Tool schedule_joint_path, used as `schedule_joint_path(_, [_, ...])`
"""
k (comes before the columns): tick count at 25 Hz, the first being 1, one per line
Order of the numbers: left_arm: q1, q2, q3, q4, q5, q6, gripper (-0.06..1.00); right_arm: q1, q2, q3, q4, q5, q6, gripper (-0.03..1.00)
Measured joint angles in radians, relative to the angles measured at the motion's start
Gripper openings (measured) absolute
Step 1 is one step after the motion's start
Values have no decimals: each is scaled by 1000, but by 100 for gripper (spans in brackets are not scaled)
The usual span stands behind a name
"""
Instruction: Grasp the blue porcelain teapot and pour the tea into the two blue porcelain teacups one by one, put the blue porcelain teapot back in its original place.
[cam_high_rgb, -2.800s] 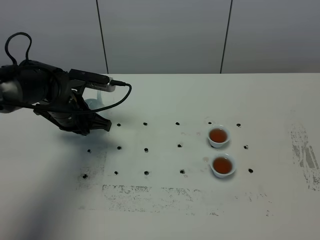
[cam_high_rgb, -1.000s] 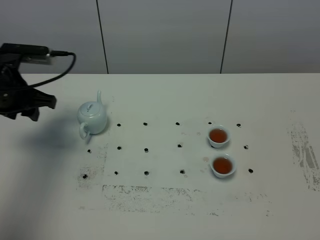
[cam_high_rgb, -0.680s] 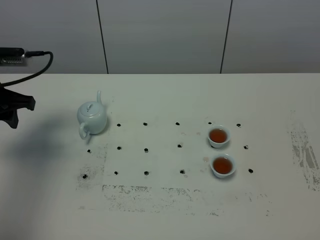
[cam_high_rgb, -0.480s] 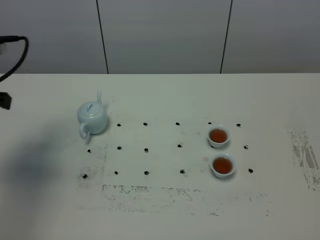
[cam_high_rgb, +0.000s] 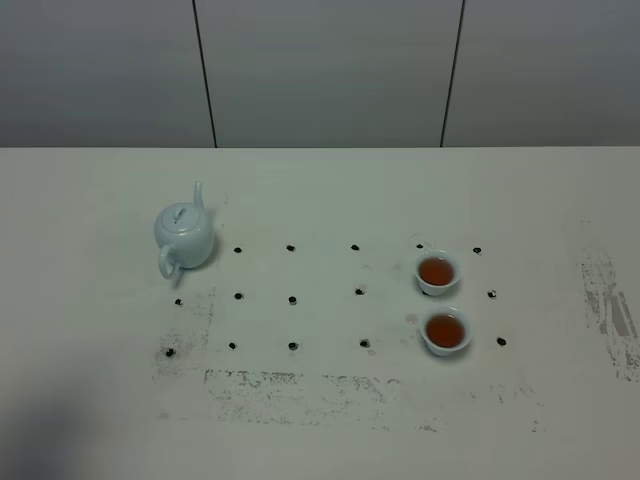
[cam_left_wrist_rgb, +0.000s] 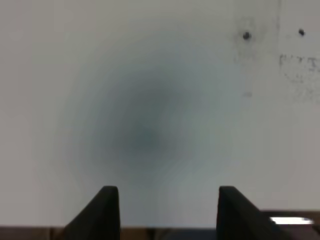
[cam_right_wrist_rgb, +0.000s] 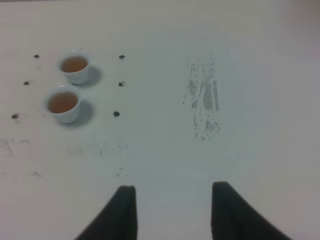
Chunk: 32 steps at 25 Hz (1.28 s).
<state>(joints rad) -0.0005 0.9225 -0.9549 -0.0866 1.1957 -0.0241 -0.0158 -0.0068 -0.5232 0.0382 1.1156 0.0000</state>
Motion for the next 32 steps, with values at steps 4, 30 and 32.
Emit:
schedule_joint_path(4, [0,-199,229,-8,-38,-43,42,0,0,0,0,0,0,34])
schedule_joint_path(30, [1,-926,497,142,-133,-37,42,0,0,0,0,0,0,34])
schedule_joint_path(32, [1,-926,497,142,-133,-37,42,0,0,0,0,0,0,34])
